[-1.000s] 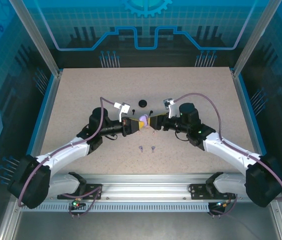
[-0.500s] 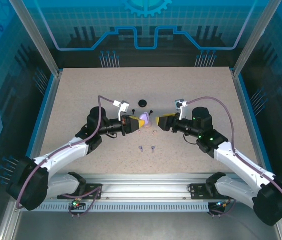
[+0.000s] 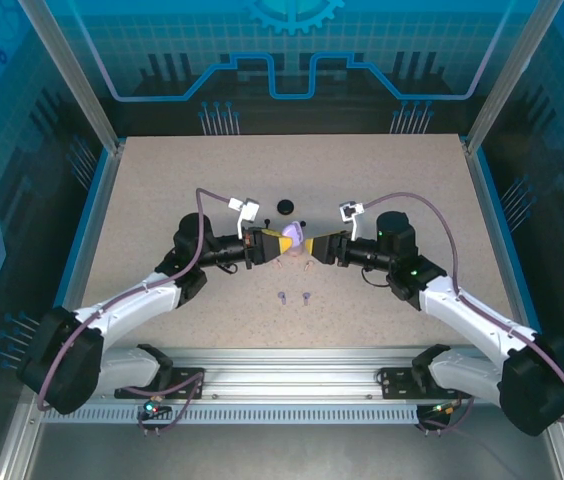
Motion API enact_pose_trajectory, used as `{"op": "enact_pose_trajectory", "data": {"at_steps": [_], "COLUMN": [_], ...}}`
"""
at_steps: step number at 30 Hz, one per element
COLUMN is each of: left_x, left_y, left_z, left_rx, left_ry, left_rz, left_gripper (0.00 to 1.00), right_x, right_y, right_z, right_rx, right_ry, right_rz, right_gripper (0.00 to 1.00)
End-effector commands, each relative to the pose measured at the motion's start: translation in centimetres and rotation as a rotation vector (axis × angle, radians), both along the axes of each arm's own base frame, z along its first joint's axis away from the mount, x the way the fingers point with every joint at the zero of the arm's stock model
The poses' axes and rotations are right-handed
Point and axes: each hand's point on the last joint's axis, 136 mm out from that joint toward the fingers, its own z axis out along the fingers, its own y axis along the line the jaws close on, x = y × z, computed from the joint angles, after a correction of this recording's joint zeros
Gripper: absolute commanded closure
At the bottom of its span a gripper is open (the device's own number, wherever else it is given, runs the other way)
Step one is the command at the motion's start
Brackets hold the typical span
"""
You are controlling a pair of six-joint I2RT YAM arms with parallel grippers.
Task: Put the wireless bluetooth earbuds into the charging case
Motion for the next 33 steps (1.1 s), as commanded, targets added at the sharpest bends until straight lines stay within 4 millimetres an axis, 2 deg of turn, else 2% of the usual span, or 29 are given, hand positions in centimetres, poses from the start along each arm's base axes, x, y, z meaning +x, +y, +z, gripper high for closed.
{"op": "enact_pose_trajectory", "data": {"at_steps": [1,12,33], "left_x": [-0.2,-0.1,0.0], "left_y": [-0.4,-0.5,-0.7], "left_z": [1.5,0.9,1.5], "left_rx": [-0.032,-0.027,-0.056], "left_ry": [-0.039,-0.03,-0.029], "left_rz": [-0.032,-0.033,-0.043], "left_gripper": [1.0,1.0,1.0], "right_x": [0.2,0.1,0.7], "right_y": [0.6,0.4,1.6], "right_z": [1.7,3.2,2.9], "right_rx": [0.033,0.054,0.056], "right_ry": [-0.038,-0.081,-0.066], "right_rz": [0.023,0.011,0.028], "right_gripper": [0.49,0.51,0.58]}}
